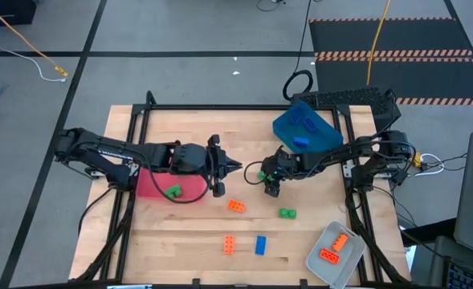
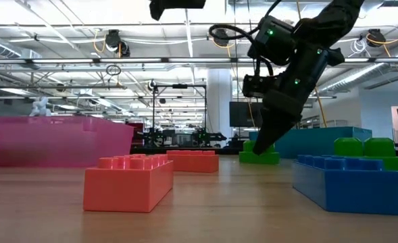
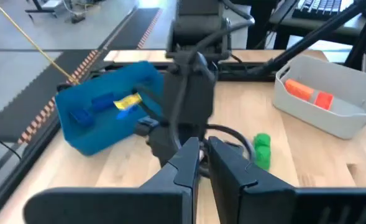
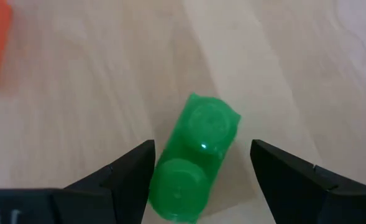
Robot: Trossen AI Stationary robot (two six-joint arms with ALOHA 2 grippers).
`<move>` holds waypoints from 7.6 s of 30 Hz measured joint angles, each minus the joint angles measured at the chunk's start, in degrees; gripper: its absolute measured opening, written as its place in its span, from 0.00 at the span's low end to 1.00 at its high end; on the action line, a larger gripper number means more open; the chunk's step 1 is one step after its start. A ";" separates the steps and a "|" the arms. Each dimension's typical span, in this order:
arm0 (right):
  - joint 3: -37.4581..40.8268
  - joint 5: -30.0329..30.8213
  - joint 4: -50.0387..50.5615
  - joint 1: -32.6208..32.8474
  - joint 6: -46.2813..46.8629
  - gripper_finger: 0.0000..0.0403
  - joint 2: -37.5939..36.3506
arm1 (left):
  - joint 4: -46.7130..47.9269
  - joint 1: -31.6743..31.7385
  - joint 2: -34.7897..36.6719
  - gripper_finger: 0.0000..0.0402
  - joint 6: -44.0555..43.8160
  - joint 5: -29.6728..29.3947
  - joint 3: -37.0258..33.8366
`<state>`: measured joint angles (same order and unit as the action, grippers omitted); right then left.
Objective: Sort & place blocks by color
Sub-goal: Put the green game piece into the red bin, then put the orange game piece into the gray bin, then put the green game piece into the red bin
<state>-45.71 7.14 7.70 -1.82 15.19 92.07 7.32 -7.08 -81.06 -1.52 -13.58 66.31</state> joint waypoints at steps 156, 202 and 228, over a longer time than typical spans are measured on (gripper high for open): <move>-16.14 6.27 -9.91 15.54 -10.77 0.42 20.11 | 27.99 -11.53 8.90 0.71 -22.33 -40.65 -2.52; -4.51 -10.18 30.93 55.16 65.52 0.32 -28.48 | 0.93 -5.53 7.92 0.71 4.67 -22.88 -2.45; -4.50 -8.74 35.03 62.67 73.65 0.59 -28.06 | -5.56 -2.17 1.30 0.71 4.79 -15.76 -2.47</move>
<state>-50.22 -1.61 42.73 60.85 88.84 64.01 1.76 -9.25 -79.75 3.28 -29.34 63.83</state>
